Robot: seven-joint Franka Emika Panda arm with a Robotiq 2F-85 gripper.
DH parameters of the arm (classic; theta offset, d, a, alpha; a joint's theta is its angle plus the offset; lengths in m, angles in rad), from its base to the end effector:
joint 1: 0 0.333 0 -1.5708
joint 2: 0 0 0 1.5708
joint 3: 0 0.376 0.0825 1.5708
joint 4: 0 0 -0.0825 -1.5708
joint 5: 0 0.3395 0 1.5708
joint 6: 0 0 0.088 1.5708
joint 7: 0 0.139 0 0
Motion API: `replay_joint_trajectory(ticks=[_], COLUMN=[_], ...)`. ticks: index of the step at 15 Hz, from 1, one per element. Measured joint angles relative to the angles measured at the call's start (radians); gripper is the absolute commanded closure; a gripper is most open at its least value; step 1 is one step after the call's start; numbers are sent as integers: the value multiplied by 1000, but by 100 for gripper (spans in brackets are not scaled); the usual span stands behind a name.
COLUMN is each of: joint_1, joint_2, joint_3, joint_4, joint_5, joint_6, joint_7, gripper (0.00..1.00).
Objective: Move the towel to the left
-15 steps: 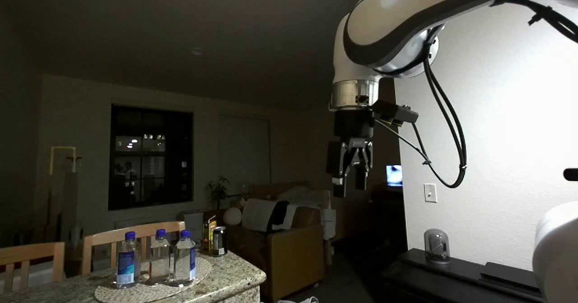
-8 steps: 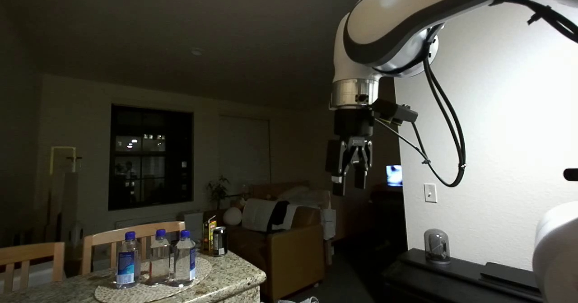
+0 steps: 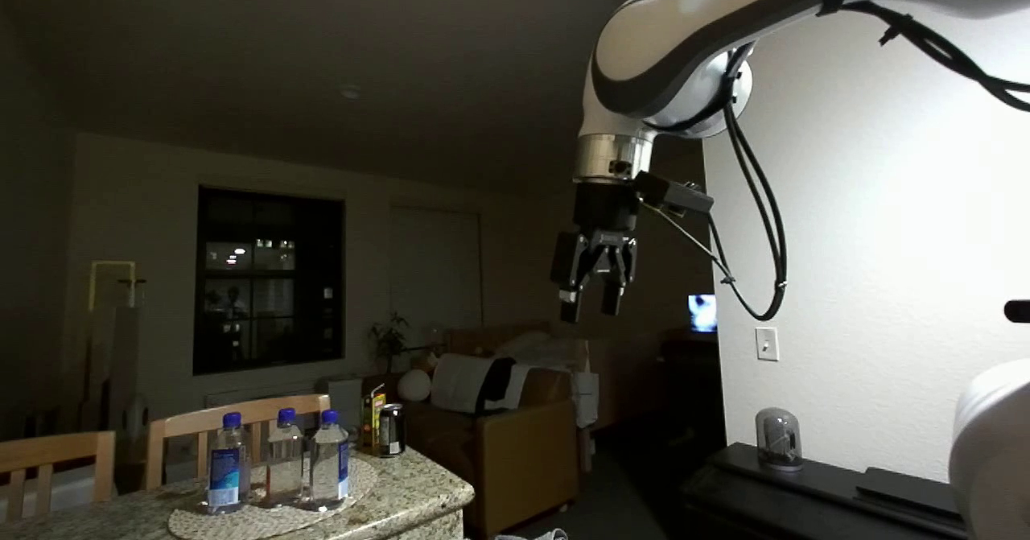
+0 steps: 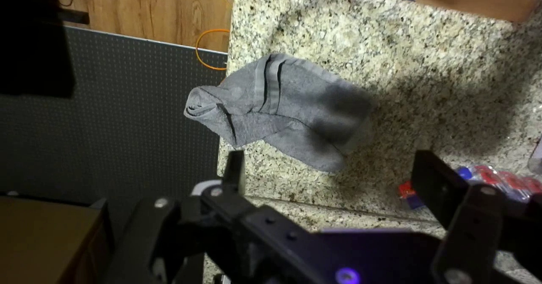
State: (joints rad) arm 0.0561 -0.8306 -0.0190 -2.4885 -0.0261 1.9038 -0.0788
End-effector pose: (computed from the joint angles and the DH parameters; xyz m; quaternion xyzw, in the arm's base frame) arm 0.2427 0.0043 0.5867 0.9905 0.0624 0.1225 0.0080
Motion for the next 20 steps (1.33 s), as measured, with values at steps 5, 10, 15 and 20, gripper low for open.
replay_joint_trajectory(ticks=[5, 10, 15, 20], joint_1=[-1, -6, -15, -38], joint_2=[160, 327, 470, 623], joint_3=[-34, -81, -125, -158], joint_4=[53, 114, 149, 180], joint_5=[0, 1, 7, 13], joint_6=[140, 308, 477, 587], joint_7=[-5, -28, -56, -98], gripper=[0, 0, 0, 0])
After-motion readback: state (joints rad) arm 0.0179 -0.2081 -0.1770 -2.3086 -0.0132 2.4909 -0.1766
